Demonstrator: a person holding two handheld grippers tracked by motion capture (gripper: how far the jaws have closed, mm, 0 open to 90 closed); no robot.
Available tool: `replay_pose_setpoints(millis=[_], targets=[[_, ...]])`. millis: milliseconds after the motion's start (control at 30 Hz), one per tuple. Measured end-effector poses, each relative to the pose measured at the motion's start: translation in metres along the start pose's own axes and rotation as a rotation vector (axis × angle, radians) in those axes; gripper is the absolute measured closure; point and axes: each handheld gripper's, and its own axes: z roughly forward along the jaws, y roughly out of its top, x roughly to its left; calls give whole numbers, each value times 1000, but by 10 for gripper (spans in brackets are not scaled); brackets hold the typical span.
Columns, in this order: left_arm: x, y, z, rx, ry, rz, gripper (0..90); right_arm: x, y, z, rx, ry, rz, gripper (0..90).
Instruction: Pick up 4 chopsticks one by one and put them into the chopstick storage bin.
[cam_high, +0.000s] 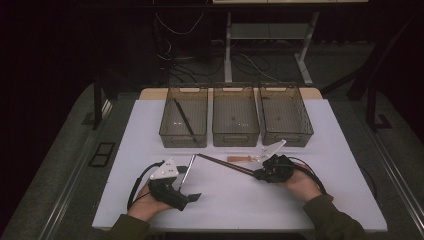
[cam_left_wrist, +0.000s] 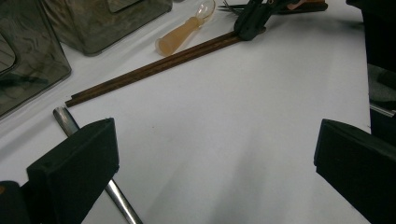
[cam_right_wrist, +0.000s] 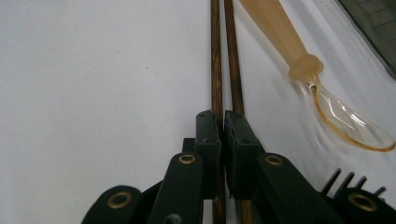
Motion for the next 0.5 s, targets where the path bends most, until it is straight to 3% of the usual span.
replay_pose_setpoints(millis=[167, 500], targets=[[0, 0, 0, -3, 1, 0, 0, -1, 0, -5, -24, 14, 14, 853], [0, 0, 0, -4, 1, 0, 0, -6, -3, -29, -152, 61, 99, 853]])
